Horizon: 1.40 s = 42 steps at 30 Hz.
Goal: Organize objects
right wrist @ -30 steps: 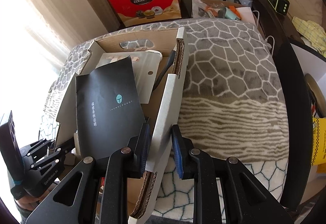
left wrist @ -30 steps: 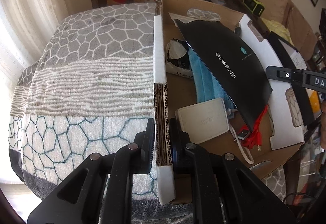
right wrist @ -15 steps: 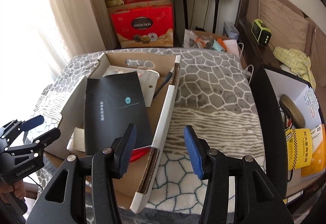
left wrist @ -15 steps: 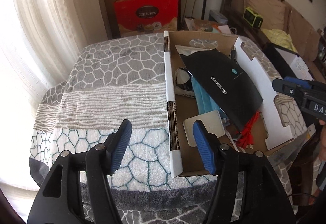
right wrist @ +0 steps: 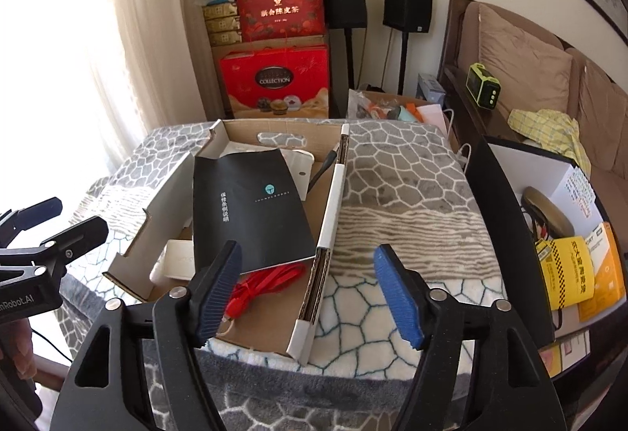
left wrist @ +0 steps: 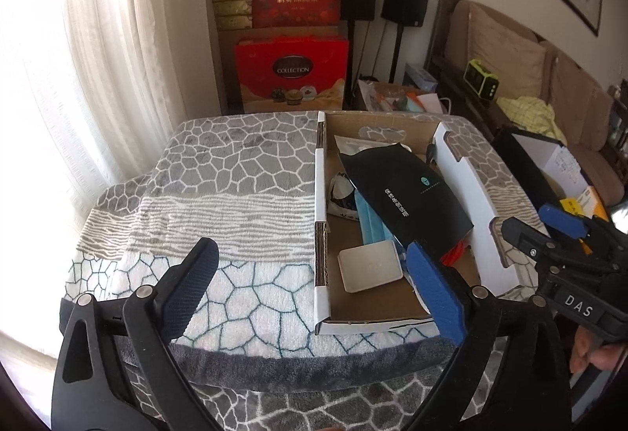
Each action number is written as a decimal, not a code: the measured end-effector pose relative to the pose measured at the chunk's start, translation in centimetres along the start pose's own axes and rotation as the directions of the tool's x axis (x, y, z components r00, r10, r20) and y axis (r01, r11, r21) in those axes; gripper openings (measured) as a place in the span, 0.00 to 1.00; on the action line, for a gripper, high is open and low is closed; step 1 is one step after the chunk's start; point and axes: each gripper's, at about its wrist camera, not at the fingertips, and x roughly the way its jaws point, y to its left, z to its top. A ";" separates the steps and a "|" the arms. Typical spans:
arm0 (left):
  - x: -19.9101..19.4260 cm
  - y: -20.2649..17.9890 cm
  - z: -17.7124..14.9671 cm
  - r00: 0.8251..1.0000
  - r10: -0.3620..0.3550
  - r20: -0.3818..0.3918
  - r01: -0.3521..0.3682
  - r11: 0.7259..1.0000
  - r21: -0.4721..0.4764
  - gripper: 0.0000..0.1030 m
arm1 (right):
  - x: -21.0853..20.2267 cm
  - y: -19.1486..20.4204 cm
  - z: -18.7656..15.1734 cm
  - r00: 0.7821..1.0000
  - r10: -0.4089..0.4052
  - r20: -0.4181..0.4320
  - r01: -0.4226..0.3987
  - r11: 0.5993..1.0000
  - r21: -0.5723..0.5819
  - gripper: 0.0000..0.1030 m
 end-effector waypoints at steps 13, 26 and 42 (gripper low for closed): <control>-1.1 0.2 -1.4 1.000 0.019 0.022 -0.017 0.998 -0.057 0.97 | -2.1 0.3 -1.9 0.996 -0.048 0.078 0.047 0.999 0.011 0.99; -2.0 0.2 -3.5 0.999 0.034 0.030 -0.032 0.997 -0.075 1.00 | -4.0 0.8 -3.8 0.991 -0.077 0.110 0.074 0.997 0.033 0.99; -2.9 -0.5 -4.4 0.999 0.033 0.036 -0.031 0.998 -0.054 1.00 | -5.3 1.2 -4.4 0.986 -0.104 0.130 0.100 0.994 0.038 0.99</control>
